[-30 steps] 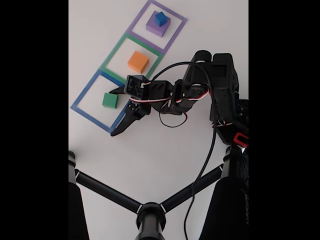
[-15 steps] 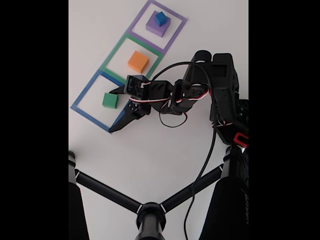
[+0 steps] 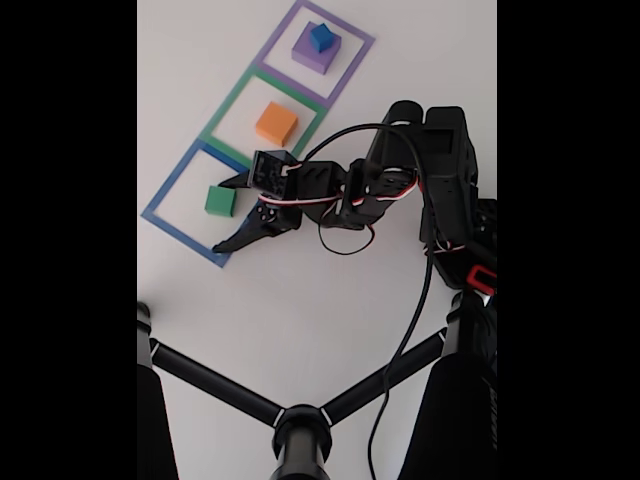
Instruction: Tower of hanoi
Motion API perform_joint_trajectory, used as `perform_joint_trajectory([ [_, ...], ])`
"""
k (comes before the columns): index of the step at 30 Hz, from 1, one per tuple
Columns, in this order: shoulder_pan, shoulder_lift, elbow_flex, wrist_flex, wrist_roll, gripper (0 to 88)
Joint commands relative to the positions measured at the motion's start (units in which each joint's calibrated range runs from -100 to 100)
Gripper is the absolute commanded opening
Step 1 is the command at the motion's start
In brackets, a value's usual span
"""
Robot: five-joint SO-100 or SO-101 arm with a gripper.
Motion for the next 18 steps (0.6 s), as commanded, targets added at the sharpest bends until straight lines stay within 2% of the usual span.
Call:
perform_joint_trajectory([
  [1,-0.3,-0.5,-1.5,-1.5,0.6,25.3],
  [7,-0.4,-0.3,-1.8,-1.5,0.6,19.3],
  [18,-0.7,-0.1,-1.8,-1.5,0.6,14.2],
])
